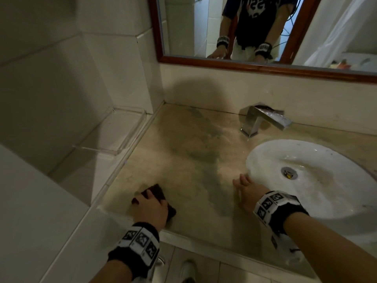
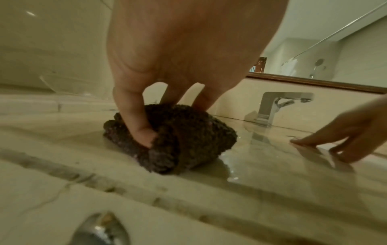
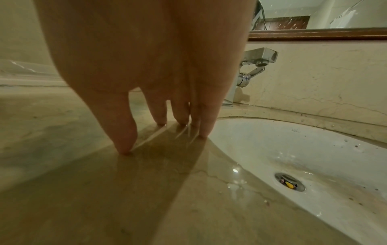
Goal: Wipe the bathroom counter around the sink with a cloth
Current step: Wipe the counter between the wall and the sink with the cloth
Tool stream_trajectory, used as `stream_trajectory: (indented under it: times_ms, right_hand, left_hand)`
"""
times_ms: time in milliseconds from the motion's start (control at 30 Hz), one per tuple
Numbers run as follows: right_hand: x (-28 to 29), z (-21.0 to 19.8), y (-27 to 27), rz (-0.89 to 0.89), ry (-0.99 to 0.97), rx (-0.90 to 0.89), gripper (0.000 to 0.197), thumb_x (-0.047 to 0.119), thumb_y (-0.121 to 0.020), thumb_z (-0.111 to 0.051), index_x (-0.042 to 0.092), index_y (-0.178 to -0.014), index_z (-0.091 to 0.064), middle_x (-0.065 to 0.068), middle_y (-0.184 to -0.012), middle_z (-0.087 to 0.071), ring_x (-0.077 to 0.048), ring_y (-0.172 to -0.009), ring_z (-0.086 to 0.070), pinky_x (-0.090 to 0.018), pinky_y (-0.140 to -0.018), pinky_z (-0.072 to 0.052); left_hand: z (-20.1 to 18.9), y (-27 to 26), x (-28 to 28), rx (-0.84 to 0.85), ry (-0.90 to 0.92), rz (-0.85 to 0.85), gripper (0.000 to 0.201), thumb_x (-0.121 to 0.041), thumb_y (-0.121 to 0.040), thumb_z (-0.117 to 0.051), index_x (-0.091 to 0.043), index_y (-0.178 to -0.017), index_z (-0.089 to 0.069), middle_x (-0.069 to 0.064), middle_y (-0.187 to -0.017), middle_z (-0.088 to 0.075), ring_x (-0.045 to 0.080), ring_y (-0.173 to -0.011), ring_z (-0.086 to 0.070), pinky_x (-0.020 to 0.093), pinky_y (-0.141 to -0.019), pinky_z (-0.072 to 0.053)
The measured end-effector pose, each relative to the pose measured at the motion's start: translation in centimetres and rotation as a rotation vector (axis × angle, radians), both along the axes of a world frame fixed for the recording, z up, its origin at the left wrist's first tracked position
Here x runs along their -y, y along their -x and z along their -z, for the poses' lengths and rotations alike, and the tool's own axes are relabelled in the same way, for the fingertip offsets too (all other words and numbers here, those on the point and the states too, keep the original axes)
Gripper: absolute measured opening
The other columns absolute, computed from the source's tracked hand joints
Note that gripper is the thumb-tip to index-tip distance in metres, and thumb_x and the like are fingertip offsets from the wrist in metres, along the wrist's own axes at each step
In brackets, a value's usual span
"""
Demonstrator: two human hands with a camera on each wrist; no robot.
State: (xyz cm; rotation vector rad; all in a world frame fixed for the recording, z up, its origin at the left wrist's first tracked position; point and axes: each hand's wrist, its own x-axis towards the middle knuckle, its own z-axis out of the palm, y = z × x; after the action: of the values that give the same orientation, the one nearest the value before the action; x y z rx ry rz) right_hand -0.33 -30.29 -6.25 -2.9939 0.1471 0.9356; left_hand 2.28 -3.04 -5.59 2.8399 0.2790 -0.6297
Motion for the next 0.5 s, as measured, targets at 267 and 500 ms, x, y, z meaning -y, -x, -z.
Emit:
stream_trajectory:
  times_ms: [267, 500]
  right_hand:
    - [-0.1, -0.3, -0.2, -0.003, 0.017, -0.036, 0.078, 0.028, -0.091, -0.051, 0.02, -0.15, 0.0, -0.012, -0.158, 0.007, -0.028, -0.147, 0.001, -0.04, -0.119, -0.011]
    - [-3.7, -2.4, 0.8, -0.081, -0.268, 0.126, 0.066, 0.058, -0.094, -0.019, 0.022, -0.149, -0.017, -0.002, -0.159, -0.011, -0.021, -0.145, -0.016, -0.033, -0.117, -0.019]
  left_hand:
    - [-1.5, 3.8, 6.7, -0.065, -0.02, 0.251, 0.06, -0.035, -0.1, -0.031, -0.004, -0.148, -0.013, 0.022, -0.151, -0.014, 0.034, -0.136, -0.031, 0.038, -0.113, -0.033]
    - [-2.2, -0.3, 6.6, -0.154, 0.282, 0.329, 0.039, -0.022, -0.101, -0.036, 0.003, -0.126, -0.054, 0.023, -0.132, -0.054, 0.033, -0.116, -0.058, 0.031, -0.091, -0.047]
